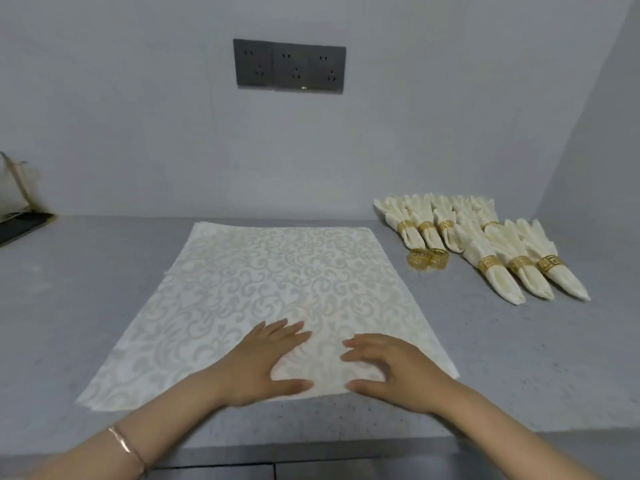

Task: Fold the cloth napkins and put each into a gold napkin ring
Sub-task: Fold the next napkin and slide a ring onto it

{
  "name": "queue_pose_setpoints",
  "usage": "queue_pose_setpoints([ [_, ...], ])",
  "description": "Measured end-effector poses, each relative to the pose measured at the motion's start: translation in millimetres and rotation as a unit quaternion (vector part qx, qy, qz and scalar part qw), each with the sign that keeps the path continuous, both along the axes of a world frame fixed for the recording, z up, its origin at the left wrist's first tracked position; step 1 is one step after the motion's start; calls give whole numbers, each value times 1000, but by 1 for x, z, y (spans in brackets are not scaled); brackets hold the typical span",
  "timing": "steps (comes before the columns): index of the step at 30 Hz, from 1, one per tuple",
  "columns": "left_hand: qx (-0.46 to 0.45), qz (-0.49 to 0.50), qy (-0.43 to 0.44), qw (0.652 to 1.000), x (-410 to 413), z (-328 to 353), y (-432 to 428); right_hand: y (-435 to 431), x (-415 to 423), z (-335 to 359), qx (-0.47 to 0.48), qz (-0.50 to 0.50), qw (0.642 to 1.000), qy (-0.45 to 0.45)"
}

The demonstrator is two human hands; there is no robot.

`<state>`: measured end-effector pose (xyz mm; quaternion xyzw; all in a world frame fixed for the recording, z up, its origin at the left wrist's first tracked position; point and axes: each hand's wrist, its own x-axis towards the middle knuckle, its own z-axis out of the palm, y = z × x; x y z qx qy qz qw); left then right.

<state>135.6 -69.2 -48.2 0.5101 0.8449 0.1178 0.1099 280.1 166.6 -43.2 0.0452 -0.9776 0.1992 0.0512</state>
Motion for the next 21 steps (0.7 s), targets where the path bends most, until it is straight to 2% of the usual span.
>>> queue_pose_setpoints([
  [8,13,4,25,1000,11,7,-18,-27,4,15,119,19,992,24],
  [12,6,-2,54,999,16,14,-24,-30,3,18,137,14,990,26],
  [17,-29,16,88,996,4,29,-43,-10,-5,23,46,-43,998,17],
  [21,8,106,9,994,-27,46,-63,13,-7,39,-66,-14,996,-62],
])
